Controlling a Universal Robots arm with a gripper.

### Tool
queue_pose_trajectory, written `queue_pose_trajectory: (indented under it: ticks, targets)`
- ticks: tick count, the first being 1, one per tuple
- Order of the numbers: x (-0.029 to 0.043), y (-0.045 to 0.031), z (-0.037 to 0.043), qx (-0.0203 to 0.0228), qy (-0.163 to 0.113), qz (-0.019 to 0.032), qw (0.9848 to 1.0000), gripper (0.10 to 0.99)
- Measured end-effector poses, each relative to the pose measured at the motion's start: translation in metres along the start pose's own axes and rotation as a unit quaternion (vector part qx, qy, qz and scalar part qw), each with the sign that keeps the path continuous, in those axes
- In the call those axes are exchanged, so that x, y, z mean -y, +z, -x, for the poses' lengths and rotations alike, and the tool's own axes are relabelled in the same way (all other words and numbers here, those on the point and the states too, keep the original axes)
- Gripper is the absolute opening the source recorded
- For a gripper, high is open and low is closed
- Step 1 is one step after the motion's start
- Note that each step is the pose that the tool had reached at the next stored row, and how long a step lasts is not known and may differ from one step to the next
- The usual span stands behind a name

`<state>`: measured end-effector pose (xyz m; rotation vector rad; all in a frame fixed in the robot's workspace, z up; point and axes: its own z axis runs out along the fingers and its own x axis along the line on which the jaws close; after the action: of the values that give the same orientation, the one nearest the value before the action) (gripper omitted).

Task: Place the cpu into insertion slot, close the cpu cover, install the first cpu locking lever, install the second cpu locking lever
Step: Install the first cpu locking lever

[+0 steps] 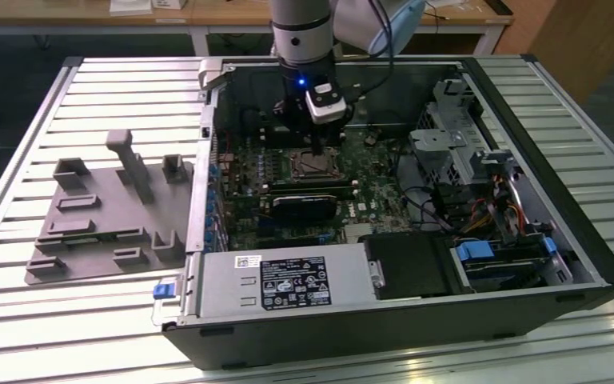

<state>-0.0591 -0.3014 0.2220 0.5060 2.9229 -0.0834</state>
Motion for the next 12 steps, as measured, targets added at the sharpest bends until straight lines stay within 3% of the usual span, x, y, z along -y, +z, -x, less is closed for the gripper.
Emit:
queue_pose_trajectory:
  ticks: [5,10,12]
  targets:
    - [0.0001,-0.0051,0.001,0.0,0.0,0.0,1.0,0.102]
    - [0.0002,-0.0052,0.001,-0.0002,0.0,0.0,1.0,0.102]
    - [0.0017,-0.005,0.0017,-0.0055,0.0,0.001,1.0,0.102]
